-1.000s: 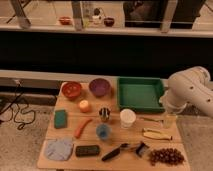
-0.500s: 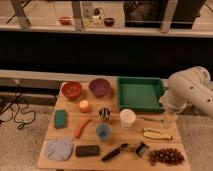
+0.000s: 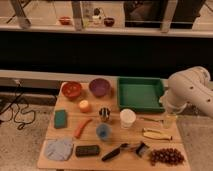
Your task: Place pepper in tray
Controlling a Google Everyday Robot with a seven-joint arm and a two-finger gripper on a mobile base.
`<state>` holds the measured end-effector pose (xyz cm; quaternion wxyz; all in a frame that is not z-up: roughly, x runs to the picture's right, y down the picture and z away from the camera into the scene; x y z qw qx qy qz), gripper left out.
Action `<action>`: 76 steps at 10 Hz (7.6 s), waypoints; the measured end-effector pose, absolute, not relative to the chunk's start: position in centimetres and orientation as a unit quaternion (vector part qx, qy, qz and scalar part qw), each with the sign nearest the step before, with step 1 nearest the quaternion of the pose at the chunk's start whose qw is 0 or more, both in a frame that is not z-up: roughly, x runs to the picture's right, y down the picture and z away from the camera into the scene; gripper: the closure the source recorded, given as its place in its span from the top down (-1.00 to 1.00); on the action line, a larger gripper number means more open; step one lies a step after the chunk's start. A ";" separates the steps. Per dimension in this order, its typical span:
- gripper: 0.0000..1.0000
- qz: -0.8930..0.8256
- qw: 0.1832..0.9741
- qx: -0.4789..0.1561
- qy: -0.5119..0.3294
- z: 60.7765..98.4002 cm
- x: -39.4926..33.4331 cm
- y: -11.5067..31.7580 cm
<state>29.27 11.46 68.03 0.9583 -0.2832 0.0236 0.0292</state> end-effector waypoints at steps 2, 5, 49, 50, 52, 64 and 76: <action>0.60 0.029 0.958 -0.283 0.024 68.0 29.3 11.5; 0.60 0.029 0.958 -0.283 0.024 68.0 29.3 11.5; 0.60 -0.045 0.940 -0.278 -0.191 66.4 12.4 17.1; 0.60 -0.051 0.938 -0.279 -0.197 66.6 11.1 17.0; 0.60 -0.060 0.935 -0.282 -0.204 67.0 8.8 17.1; 0.60 -0.096 0.924 -0.296 -0.223 67.7 3.5 19.3; 0.60 -0.147 0.902 -0.310 -0.261 68.2 -4.5 21.4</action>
